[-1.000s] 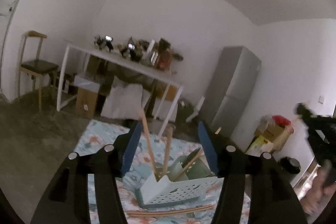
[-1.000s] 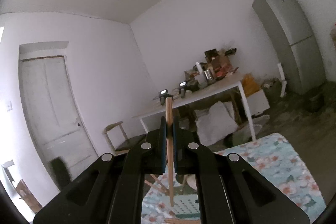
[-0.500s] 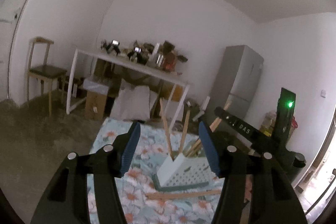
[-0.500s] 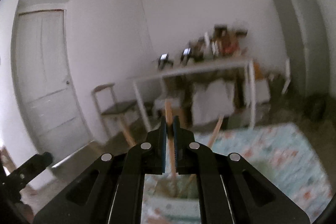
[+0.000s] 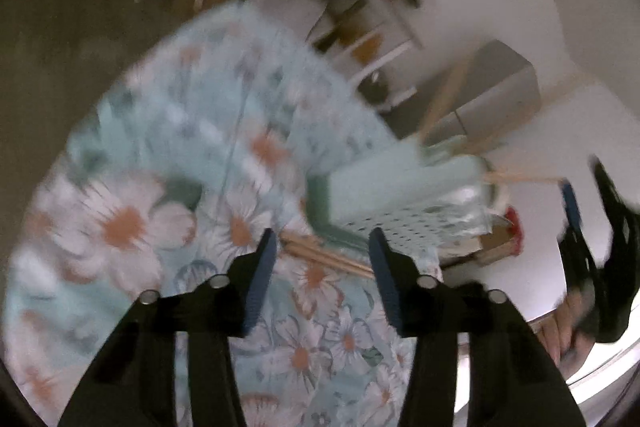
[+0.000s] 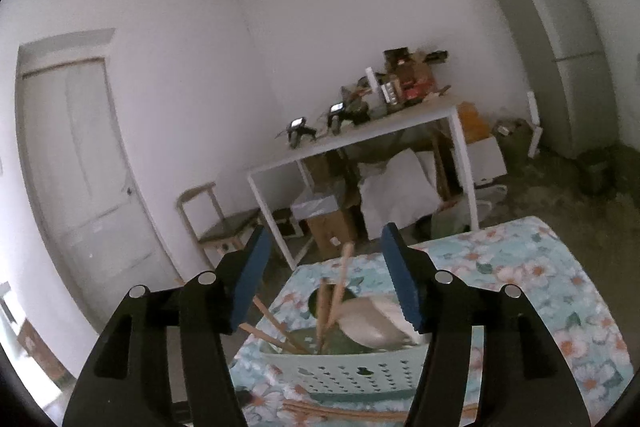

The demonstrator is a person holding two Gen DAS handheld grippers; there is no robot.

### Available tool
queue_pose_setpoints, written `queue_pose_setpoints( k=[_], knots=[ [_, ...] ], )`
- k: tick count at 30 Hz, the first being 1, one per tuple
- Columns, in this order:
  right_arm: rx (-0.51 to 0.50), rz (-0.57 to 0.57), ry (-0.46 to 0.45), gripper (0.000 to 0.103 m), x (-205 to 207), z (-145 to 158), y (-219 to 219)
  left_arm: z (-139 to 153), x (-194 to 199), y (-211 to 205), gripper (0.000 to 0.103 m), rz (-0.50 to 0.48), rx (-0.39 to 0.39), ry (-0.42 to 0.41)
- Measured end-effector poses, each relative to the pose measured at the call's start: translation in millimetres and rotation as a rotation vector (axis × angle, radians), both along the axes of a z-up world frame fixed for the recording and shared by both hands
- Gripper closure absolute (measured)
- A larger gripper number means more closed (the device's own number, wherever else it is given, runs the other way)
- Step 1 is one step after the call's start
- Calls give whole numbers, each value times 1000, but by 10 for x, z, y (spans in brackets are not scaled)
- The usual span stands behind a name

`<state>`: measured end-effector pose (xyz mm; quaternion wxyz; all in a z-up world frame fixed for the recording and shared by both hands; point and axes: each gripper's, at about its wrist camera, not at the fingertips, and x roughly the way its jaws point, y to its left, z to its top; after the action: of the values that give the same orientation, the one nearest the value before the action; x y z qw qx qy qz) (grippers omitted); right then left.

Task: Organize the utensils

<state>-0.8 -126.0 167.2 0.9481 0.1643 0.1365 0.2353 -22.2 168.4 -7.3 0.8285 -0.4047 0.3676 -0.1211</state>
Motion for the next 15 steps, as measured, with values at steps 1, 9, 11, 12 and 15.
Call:
queue_pose_setpoints(
  k=[1, 9, 11, 12, 15],
  knots=[
    [12, -8, -2, 46, -39, 12, -60, -88, 81, -5, 61, -10, -14, 20],
    [64, -149, 48, 44, -476, -209, -761, -240, 283, -166, 68, -20, 51, 38],
    [57, -187, 118, 43, -507, -401, -878, -269, 316, -144, 76, -14, 11, 42],
    [53, -197, 158, 42, -511, -504, -917, -306, 337, -130, 84, -8, -18, 46],
    [59, -204, 300, 42, -486, -863, -987, -334, 327, -66, 93, 13, -87, 5]
  ],
)
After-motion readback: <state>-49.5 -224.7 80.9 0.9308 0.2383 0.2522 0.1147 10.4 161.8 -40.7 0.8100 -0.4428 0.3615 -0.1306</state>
